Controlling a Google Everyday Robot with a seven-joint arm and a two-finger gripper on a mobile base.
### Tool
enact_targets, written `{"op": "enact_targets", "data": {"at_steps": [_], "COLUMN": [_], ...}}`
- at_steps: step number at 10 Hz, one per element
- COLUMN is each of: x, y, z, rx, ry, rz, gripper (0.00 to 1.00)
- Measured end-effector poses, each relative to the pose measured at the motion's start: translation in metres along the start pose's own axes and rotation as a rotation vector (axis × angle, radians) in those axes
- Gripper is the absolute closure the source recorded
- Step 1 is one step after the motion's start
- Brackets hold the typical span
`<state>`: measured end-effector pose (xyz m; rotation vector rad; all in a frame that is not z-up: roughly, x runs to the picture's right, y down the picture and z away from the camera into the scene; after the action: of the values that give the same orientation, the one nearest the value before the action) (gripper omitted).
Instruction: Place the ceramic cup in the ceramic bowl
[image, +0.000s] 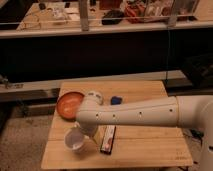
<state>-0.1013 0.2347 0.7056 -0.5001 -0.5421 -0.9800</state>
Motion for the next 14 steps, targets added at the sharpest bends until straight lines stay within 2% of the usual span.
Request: {"op": "enact_targets", "data": {"at_steps": [3,5,8,11,13,14], "x": [-0.002,-0.002,-0.002,-0.002,-0.003,-0.003], "y": [-0.005,-0.012,-0.010,-0.004,-0.004,-0.003], "z": [-0.003,-0.018,-0.023,-0.023,-0.023,-0.022], "rx": [0.018,0.056,0.093,0.108,0.118,0.123], "ry": [0.003,0.009,0.006,-0.021,-0.049,-0.077], "rz": [-0.026,-0.052,-0.077,-0.115,-0.143,-0.158], "gripper": [0.20,0.20,0.20,0.20,0.20,0.20]}}
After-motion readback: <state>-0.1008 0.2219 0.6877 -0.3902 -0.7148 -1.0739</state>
